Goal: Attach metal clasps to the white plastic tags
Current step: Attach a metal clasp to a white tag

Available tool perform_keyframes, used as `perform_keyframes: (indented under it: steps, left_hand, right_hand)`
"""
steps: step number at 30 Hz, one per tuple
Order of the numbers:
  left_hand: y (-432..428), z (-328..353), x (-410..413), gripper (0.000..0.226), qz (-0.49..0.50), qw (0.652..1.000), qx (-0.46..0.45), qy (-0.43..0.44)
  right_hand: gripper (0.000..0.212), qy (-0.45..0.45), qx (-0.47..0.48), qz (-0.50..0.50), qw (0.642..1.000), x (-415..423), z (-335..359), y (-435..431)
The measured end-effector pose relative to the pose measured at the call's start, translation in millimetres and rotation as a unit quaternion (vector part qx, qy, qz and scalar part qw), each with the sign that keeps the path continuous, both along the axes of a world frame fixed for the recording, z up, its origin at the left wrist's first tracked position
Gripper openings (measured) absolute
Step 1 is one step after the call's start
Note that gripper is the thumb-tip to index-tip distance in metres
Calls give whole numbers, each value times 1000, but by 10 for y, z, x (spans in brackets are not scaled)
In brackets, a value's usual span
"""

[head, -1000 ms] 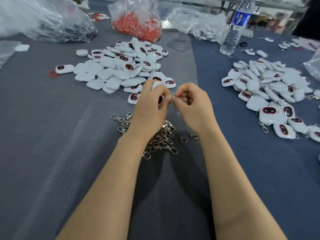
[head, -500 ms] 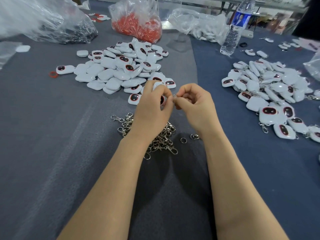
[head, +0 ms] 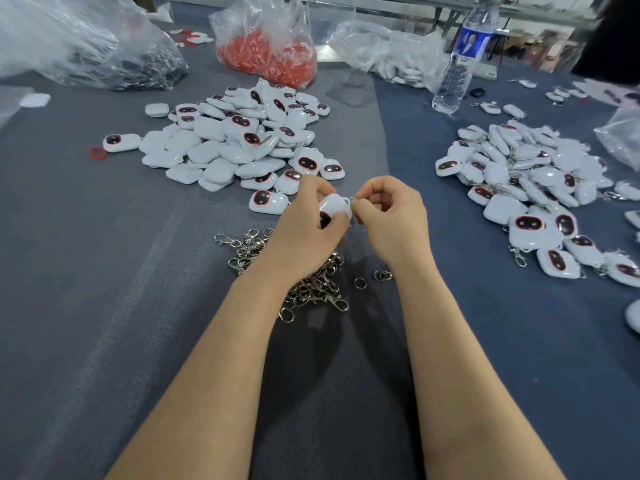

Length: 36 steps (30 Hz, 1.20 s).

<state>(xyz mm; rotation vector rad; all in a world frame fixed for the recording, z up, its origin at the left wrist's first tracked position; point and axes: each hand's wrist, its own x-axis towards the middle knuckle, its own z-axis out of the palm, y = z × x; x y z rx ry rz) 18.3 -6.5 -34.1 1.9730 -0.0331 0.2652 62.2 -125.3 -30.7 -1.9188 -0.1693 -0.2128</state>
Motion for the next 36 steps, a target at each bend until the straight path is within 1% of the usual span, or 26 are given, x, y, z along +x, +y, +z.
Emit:
perform_keyframes:
  steps: [4,9,20,25,27,28,30,33,36]
  left_hand:
    - [13,1,2,16,-1,1000,30,-6]
    - [26,8,-9,13,4,999,28,-21]
    - [31,-59,31,16,18,995,88,-46]
    - [59,-62,42,16,25,994,98,-47]
    - [88,-44,47,15,21,996,75,-41]
    - [99,-32,51,16,18,998,52,-34]
    - [105,-4,59,18,17,1000,-8,-19]
    - [70,23,62,16,33,994,-104,-3]
    - [38,40,59,15,48,976,-213,19]
  right_hand:
    - [25,-8,-10,5,1000,-9,1,5]
    - [23,-13,-24,10,1000,-14,4,-3]
    - [20,-10,-60,23,998,-15,1,1]
    - [19,-35,-111,54,992,-37,-8,4]
    - [19,-54,-137,71,987,-45,-10,-5]
    - [19,-62,-135,74,986,-50,-11,-3]
    - [21,-64,-84,67,992,-58,-5,16]
    - [21,-33,24,44,998,-54,22,50]
    - [14,-7,63,49,997,-53,31,76]
